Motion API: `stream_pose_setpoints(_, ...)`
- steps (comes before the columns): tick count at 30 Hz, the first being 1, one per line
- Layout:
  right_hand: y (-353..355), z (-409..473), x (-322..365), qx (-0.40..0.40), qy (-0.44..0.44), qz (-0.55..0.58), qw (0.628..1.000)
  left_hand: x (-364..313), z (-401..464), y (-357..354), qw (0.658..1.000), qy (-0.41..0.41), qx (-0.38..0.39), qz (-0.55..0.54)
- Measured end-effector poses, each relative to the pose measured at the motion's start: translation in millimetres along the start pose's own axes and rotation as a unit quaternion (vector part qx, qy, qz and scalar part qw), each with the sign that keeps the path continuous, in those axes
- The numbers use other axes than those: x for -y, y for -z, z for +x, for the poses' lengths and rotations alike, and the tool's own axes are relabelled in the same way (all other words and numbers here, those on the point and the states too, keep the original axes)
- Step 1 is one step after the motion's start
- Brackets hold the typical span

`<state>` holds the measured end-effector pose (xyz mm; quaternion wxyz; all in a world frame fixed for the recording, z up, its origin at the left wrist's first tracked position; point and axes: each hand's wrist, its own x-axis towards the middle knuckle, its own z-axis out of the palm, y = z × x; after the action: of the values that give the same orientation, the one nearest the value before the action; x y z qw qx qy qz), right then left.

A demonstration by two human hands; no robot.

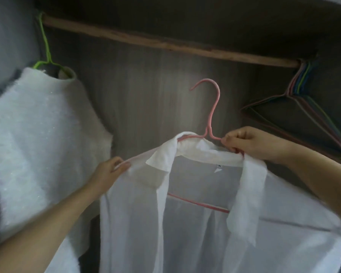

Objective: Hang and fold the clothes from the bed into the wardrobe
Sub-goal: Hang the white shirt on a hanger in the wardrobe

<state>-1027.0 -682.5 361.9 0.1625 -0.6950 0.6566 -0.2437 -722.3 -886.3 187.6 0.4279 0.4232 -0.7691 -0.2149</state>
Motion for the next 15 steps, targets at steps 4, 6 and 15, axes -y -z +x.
stream_pose_setpoints(4,-9.9,9.9,-7.5,-0.071,0.009,0.052,0.996,15.5,-0.6,-7.8,0.996,-0.001,0.004,0.085)
stream_pose_setpoints(6,-15.8,13.6,-9.4,-0.1,-0.005,0.114,0.988,18.4,-1.2,-10.1,0.994,0.004,-0.022,0.109)
stream_pose_setpoints(15,-59.7,42.7,8.9,-0.068,-0.101,0.29,0.949,-23.0,21.3,-16.7,0.982,0.119,-0.12,0.08)
